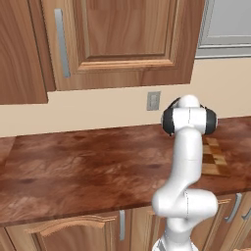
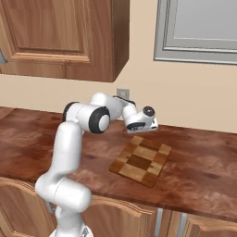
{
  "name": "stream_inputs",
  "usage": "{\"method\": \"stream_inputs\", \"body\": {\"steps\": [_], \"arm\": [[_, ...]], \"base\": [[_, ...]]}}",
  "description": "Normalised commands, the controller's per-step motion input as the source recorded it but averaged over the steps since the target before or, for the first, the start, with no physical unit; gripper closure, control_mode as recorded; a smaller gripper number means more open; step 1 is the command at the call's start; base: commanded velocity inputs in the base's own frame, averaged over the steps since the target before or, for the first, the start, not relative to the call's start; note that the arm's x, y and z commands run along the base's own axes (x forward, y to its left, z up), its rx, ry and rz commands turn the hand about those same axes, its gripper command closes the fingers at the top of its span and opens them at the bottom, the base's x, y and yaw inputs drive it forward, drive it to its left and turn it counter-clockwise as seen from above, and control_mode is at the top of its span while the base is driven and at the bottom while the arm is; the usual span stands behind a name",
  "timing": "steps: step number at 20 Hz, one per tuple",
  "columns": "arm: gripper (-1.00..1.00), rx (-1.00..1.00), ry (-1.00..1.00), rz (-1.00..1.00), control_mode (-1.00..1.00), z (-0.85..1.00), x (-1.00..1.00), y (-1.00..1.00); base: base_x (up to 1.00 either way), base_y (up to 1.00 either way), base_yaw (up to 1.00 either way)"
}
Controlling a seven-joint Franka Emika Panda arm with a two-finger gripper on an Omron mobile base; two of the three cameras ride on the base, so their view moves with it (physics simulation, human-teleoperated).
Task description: Move the cutting board and knife to the sink. Then move spray from the cabinet to the counter.
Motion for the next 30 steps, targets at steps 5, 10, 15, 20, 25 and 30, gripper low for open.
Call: {"method": "stream_inputs", "body": {"steps": [5, 10, 15, 20, 25, 30], "arm": [[-1.0, -0.05, 0.12, -0.11, -1.0, -1.0, -1.0, -0.26], [-1.0, -0.01, 0.05, -0.08, -1.0, -1.0, -1.0, -0.37], [-1.0, 0.0, 0.01, -0.08, -1.0, -1.0, -1.0, -0.31], [-1.0, 0.0, 0.0, -0.04, -1.0, -0.95, -1.0, -0.3], [-1.0, 0.0, -0.01, 0.0, -1.0, -0.66, -1.0, -0.02], [-1.0, 0.0, -0.02, 0.02, -1.0, -0.6, -1.0, 0.0]], "base": [[0.0, 0.0, 0.0], [0.0, 0.0, 0.0], [0.0, 0.0, 0.0], [0.0, 0.0, 0.0], [0.0, 0.0, 0.0], [0.0, 0.0, 0.0]]}}
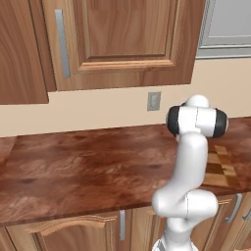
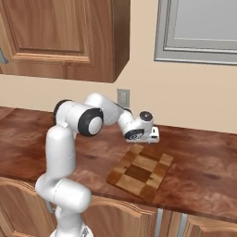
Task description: Move the cutting board and knife to the sink. Then move spray from the cabinet to the counter.
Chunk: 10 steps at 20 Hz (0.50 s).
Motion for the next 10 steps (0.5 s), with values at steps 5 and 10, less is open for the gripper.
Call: {"method": "stream_inputs", "body": {"steps": [5, 10], "arm": [[-1.0, 0.0, -0.03, 0.04, -1.0, -0.62, -1.0, 0.0], [-1.0, 0.0, -0.04, 0.05, -1.0, -0.64, -1.0, -0.05]], "base": [[0.0, 0.0, 0.0], [0.0, 0.0, 0.0]]}}
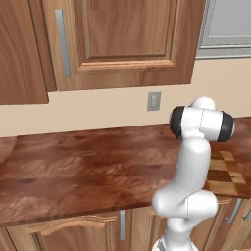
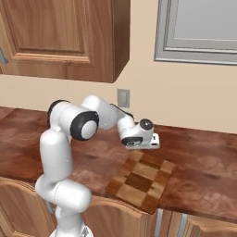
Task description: Move the cutting board and knife to the sink. Then move spray from the cabinet to the counter.
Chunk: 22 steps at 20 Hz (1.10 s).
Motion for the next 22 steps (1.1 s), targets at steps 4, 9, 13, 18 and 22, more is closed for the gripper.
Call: {"method": "stream_inputs", "body": {"steps": [4, 9, 13, 18, 22], "arm": [[-1.0, 0.0, -0.04, 0.05, -1.0, -0.59, -1.0, -0.05], [-1.0, 0.0, -0.04, 0.03, -1.0, -0.38, -0.69, 0.0], [-1.0, 0.01, -0.11, 0.0, -1.0, 0.13, 0.34, 0.16], [-1.0, 0.0, -0.1, 0.0, -1.0, 0.48, 0.36, 0.11], [-1.0, 0.0, -0.01, 0.0, -1.0, 0.64, -0.25, -0.09]], "base": [[0.0, 0.0, 0.0], [0.0, 0.0, 0.0], [0.0, 0.0, 0.0], [0.0, 0.0, 0.0], [0.0, 0.0, 0.0]]}}
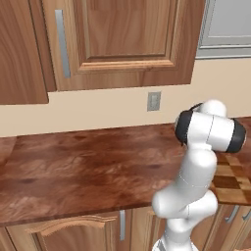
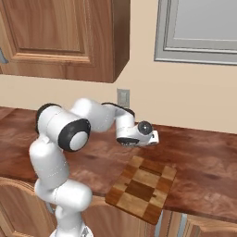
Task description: Move the cutting board and knife to the sink. Then move spray from the cabinet to the counter.
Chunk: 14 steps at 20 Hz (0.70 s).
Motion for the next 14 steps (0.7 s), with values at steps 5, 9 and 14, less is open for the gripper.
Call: {"method": "stream_inputs", "body": {"steps": [5, 9, 14], "arm": [[-1.0, 0.0, 0.0, -0.01, -1.0, 0.87, -0.85, -0.44], [-1.0, 0.0, -0.01, 0.0, -1.0, 1.0, -0.79, -0.4], [-1.0, 0.0, 0.0, 0.0, -1.0, 1.0, -0.83, -0.31]], "base": [[0.0, 0.0, 0.0], [0.0, 0.0, 0.0], [0.0, 0.0, 0.0]]}}
